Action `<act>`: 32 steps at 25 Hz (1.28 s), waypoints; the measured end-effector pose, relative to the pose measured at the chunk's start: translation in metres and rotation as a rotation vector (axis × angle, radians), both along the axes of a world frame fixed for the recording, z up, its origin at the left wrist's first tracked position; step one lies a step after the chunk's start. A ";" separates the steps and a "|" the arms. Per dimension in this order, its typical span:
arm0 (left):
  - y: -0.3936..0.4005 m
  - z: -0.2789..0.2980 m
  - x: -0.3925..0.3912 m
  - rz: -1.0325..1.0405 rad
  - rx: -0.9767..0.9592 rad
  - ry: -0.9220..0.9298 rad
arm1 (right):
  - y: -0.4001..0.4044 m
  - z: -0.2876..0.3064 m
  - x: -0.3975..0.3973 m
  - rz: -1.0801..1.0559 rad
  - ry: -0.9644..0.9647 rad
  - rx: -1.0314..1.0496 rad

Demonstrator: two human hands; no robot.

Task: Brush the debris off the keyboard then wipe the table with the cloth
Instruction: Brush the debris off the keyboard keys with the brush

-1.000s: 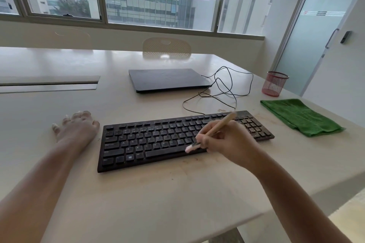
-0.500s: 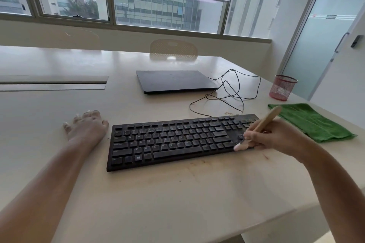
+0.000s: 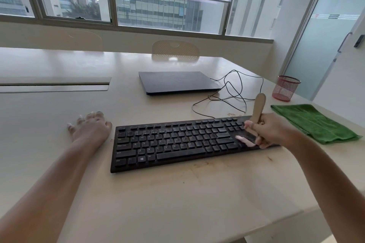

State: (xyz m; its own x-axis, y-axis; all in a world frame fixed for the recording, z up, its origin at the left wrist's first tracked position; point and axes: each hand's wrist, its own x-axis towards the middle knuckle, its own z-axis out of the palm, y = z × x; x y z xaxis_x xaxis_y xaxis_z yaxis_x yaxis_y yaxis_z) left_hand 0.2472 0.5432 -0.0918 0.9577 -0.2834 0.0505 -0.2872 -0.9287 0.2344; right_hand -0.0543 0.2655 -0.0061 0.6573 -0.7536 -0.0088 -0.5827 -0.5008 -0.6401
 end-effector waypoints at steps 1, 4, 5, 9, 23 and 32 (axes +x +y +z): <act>0.000 0.000 0.000 0.005 -0.004 0.000 | 0.002 0.008 -0.002 -0.011 0.070 0.022; 0.001 0.000 0.000 0.001 0.007 0.001 | 0.008 0.019 -0.001 0.023 0.014 -0.036; 0.001 -0.001 0.001 0.002 0.009 -0.002 | 0.013 0.017 0.002 0.053 -0.033 -0.067; 0.000 -0.001 0.002 0.006 0.015 -0.003 | 0.029 0.005 0.005 0.125 0.104 -0.178; -0.001 -0.002 0.004 0.006 0.012 0.003 | 0.020 0.006 0.018 0.119 0.068 -0.217; 0.000 -0.002 0.001 0.001 0.004 -0.004 | 0.006 0.003 0.038 0.194 -0.153 -0.068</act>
